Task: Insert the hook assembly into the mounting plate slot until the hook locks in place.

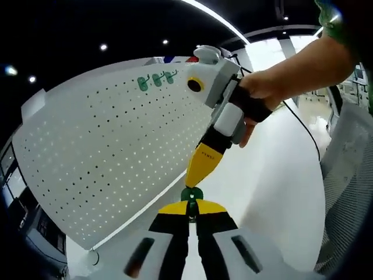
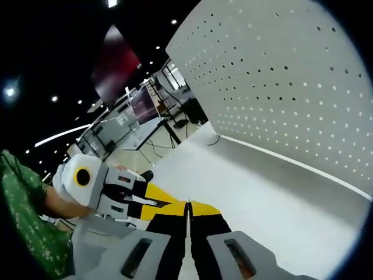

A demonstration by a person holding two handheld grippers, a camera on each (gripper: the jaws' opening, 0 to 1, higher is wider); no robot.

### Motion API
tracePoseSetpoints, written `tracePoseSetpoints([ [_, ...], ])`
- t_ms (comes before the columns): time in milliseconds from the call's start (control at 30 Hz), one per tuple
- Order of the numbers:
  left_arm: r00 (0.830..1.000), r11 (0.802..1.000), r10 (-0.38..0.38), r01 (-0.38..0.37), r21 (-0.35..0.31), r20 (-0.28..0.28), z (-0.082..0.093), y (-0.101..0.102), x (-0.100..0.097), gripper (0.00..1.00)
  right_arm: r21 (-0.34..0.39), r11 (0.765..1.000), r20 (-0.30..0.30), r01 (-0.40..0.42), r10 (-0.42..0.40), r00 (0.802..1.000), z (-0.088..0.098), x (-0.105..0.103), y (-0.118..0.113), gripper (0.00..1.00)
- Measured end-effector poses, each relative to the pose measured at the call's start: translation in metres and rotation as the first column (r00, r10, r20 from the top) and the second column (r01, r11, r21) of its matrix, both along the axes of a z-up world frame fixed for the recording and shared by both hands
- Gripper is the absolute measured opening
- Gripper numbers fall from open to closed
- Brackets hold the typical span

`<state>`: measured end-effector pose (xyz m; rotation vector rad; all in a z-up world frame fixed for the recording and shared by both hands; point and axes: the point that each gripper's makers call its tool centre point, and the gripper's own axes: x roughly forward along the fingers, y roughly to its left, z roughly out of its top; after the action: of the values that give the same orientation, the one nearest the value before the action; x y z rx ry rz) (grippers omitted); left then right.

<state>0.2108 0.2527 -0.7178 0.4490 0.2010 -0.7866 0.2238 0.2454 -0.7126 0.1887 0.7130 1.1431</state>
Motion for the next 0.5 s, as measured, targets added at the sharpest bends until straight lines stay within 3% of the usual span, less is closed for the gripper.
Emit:
tracePoseSetpoints([
  [167, 1.0, 0.999, 0.028, -0.028, -0.015, -0.014, -0.001, 0.004, 0.002, 0.03, 0.033, 0.999, 0.035, 0.03, -0.031, 0.999, 0.012, 0.004, -0.001, 0.03],
  [300, 0.998, 0.997, 0.052, -0.053, -0.055, -0.026, 0.004, 0.007, 0.003, 0.03, -0.01, 0.998, 0.194, 0.065, -0.062, 0.979, 0.018, 0.013, -0.007, 0.12],
  [433, 0.997, 0.995, 0.069, -0.071, -0.07, -0.032, 0.005, 0.009, 0.006, 0.03, -0.053, 0.996, 0.276, 0.077, -0.06, 0.959, 0.017, 0.012, -0.008, 0.17],
  [500, 0.996, 0.994, 0.078, -0.081, -0.08, -0.036, 0.007, 0.01, 0.007, 0.03, -0.063, 0.996, 0.284, 0.07, -0.049, 0.958, 0.015, 0.008, -0.007, 0.18],
])
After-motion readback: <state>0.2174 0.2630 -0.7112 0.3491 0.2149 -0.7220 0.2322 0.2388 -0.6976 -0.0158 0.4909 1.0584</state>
